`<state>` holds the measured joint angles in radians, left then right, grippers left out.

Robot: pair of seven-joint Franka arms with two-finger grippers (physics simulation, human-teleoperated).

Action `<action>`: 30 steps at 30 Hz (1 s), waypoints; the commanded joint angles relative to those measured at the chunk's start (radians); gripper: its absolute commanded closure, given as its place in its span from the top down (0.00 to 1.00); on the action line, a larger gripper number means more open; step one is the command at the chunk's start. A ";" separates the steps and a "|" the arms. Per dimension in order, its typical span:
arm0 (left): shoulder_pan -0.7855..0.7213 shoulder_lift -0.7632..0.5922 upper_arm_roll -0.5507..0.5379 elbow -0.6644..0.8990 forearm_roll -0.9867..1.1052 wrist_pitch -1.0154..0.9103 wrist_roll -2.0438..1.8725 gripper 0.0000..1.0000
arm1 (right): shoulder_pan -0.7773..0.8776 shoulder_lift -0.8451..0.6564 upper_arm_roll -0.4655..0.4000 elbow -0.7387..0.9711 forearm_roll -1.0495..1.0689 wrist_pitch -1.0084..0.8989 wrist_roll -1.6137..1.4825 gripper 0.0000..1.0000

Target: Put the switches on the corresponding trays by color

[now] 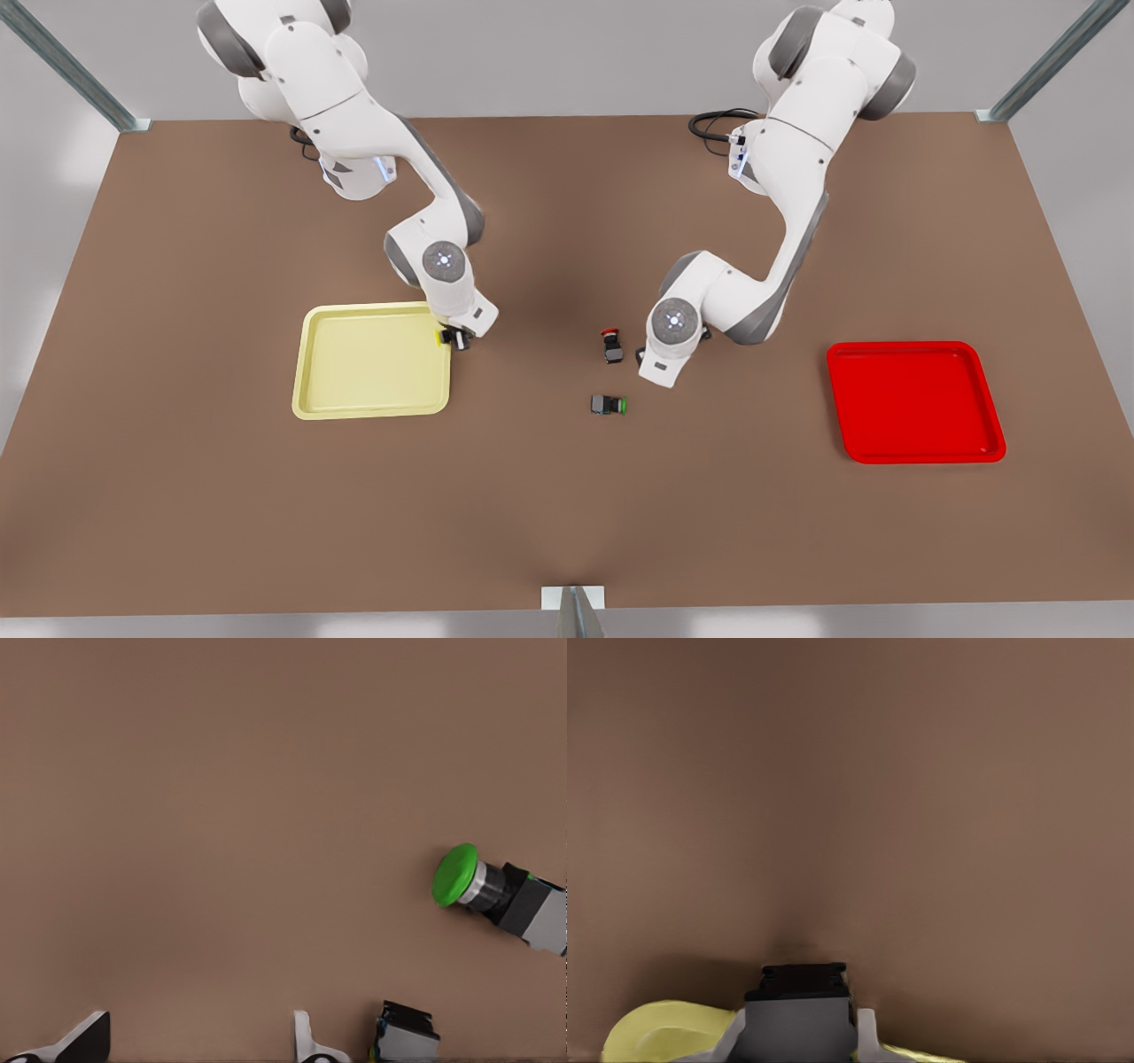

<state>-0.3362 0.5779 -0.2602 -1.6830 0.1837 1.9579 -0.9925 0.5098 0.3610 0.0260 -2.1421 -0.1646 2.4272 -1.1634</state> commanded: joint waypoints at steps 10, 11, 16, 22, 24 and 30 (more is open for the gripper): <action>-0.046 0.037 -0.057 0.000 -0.083 0.220 0.229 1.00 | -0.025 0.041 -0.144 0.018 0.004 0.059 -0.164 1.00; -0.050 0.043 -0.056 0.000 -0.050 0.220 0.229 1.00 | -0.025 0.038 -0.144 0.018 0.004 0.058 -0.164 1.00; -0.066 0.076 -0.050 -0.009 -0.055 0.259 0.113 1.00 | -0.025 -0.161 -0.143 0.060 0.013 -0.204 -0.098 1.00; -0.102 0.097 -0.037 -0.007 -0.053 0.285 0.017 1.00 | -0.086 -0.206 -0.127 0.637 0.002 -0.855 1.120 1.00; -0.130 0.096 -0.010 -0.012 -0.052 0.257 0.006 1.00 | -0.145 -0.321 -0.101 0.623 0.007 -0.889 1.117 1.00; -0.133 0.096 -0.002 -0.032 0.017 0.311 0.041 1.00 | -0.136 -0.235 -0.101 0.666 0.011 -0.919 1.156 1.00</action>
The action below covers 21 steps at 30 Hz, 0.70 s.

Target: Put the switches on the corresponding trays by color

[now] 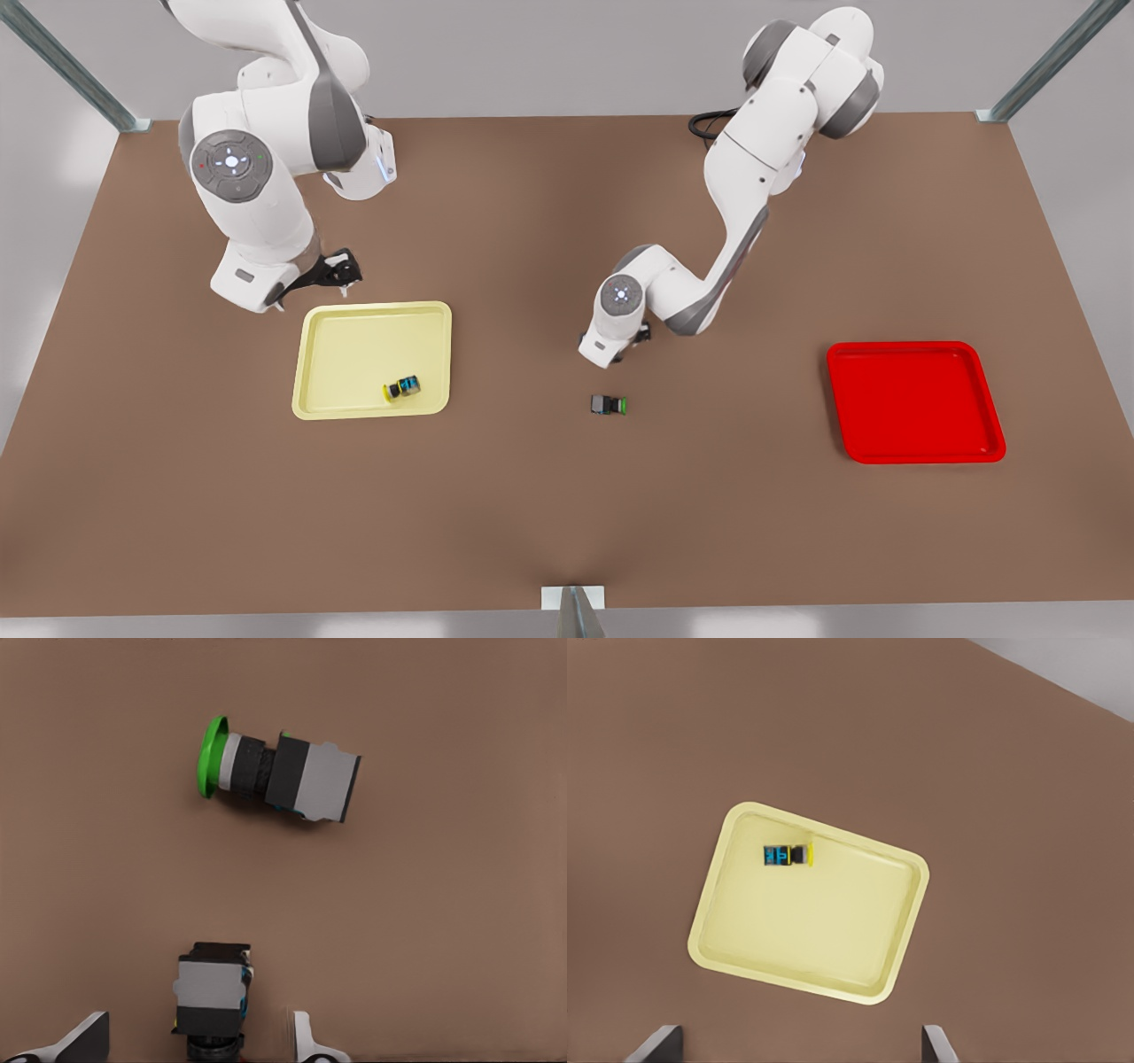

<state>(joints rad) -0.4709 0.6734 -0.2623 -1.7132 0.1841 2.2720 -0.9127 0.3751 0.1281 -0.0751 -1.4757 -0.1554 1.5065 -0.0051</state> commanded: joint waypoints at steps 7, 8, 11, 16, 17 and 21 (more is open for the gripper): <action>0.003 0.029 0.000 0.003 0.015 0.047 0.048 1.00 | 0.005 0.007 0.012 0.037 0.005 0.003 0.062 1.00; 0.002 0.031 0.002 0.003 0.015 0.047 0.048 1.00 | 0.005 0.007 0.014 0.037 0.007 0.001 0.060 1.00; 0.003 0.034 0.002 0.001 0.017 0.047 0.049 1.00 | -0.002 0.021 0.012 0.038 0.027 0.011 0.062 1.00; 0.003 0.038 0.002 0.001 0.017 0.055 0.049 1.00 | -0.001 0.041 0.012 0.041 0.040 0.015 0.062 1.00; 0.003 0.038 0.002 0.001 0.017 0.055 0.048 1.00 | -0.001 0.042 0.012 0.075 0.042 0.001 0.060 1.00; 0.003 0.052 0.003 0.000 0.017 0.078 0.048 1.00 | -0.001 0.071 0.012 0.077 0.040 0.011 0.062 1.00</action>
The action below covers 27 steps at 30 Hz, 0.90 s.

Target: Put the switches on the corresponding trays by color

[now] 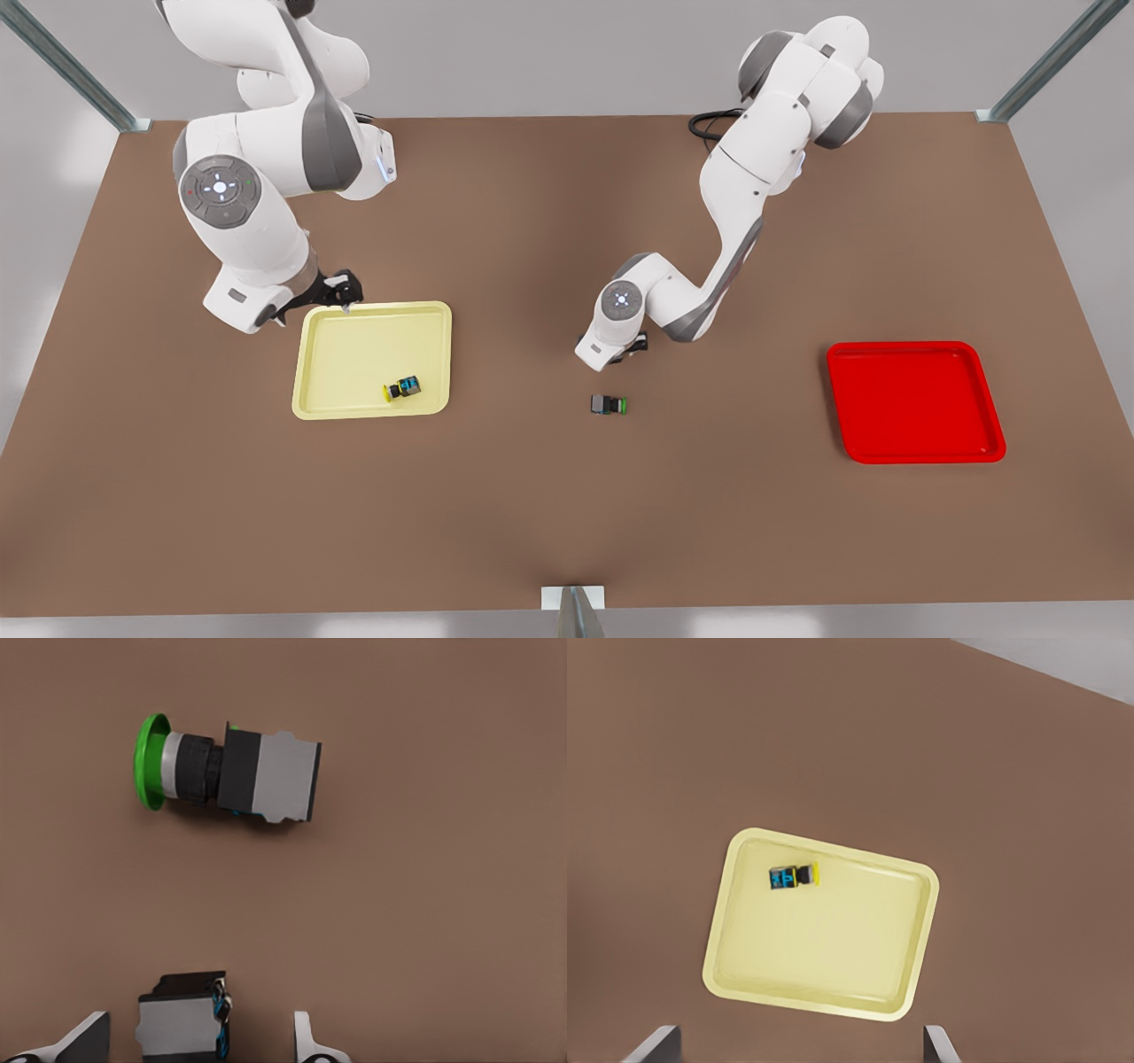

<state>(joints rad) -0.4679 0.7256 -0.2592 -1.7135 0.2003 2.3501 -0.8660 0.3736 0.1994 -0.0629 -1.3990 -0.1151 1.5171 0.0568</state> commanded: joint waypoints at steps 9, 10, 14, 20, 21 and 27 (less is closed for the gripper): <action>0.000 -0.003 0.000 -0.002 0.001 -0.009 -0.002 0.73 | -0.002 0.015 0.000 0.002 -0.002 0.005 0.002 1.00; 0.000 -0.005 0.000 -0.002 0.001 -0.009 -0.004 0.73 | -0.002 0.015 0.000 0.003 -0.002 0.005 0.003 1.00; 0.002 -0.003 0.000 -0.003 0.001 -0.008 -0.004 0.69 | -0.005 0.025 -0.002 0.006 -0.003 0.006 0.002 1.00; 0.009 -0.008 -0.002 -0.006 0.001 -0.009 -0.007 0.67 | -0.005 0.026 -0.002 0.006 -0.003 0.008 0.003 1.00; 0.009 -0.008 -0.002 -0.008 0.001 -0.009 -0.008 0.62 | -0.005 0.026 -0.002 0.006 -0.003 0.008 0.003 1.00; 0.011 -0.008 -0.002 -0.008 0.001 -0.009 -0.001 0.54 | -0.009 0.028 -0.008 0.006 -0.003 0.009 0.003 1.00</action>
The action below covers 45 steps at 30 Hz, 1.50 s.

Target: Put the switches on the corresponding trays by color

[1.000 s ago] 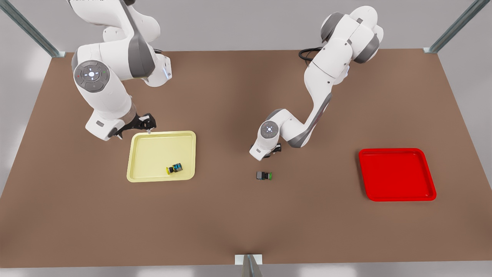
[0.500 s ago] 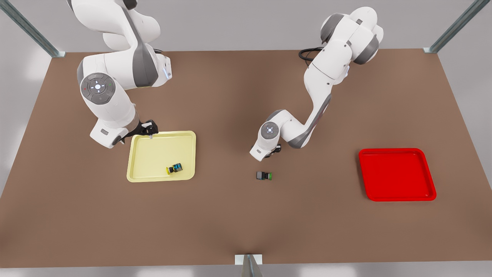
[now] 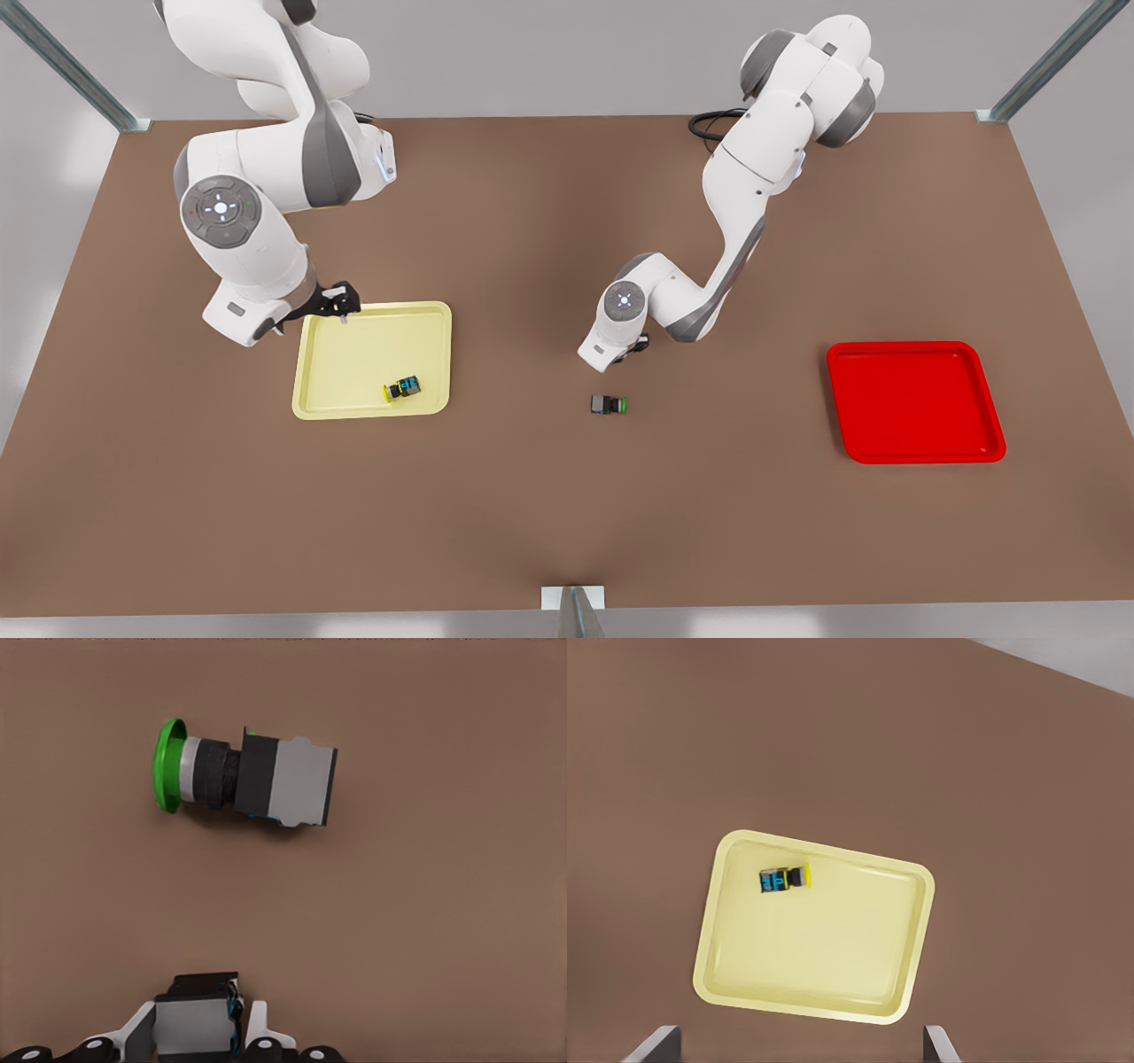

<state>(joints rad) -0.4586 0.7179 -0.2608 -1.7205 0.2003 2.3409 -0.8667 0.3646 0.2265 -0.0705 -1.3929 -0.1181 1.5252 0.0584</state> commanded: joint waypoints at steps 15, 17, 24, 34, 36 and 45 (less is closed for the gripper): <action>0.001 -0.008 0.000 0.001 0.001 -0.003 0.002 0.50 | 0.001 0.010 0.000 0.000 -0.003 0.001 0.001 1.00; 0.003 -0.028 -0.002 -0.004 0.001 -0.012 0.000 0.50 | 0.001 0.010 0.000 0.000 -0.002 0.001 0.001 1.00; 0.106 -0.167 -0.075 -0.067 -0.002 -0.089 0.008 0.50 | -0.001 0.010 -0.002 0.000 -0.003 0.001 0.000 1.00; 0.551 -0.287 -0.287 -0.134 -0.006 -0.193 0.225 0.51 | -0.001 0.011 0.000 0.000 -0.003 0.001 0.001 1.00; 0.617 -0.290 -0.285 -0.137 -0.006 -0.210 0.344 0.51 | -0.001 0.013 0.000 0.000 -0.003 0.001 0.001 1.00; 0.905 -0.299 -0.281 -0.148 0.017 -0.224 0.758 0.52 | -0.003 0.014 -0.002 0.000 -0.005 0.003 0.001 1.00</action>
<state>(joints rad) 0.4664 0.4191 -0.5421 -1.8684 0.4087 2.1169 -0.0925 0.3620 0.2409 -0.0721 -1.3929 -0.1227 1.5264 0.0598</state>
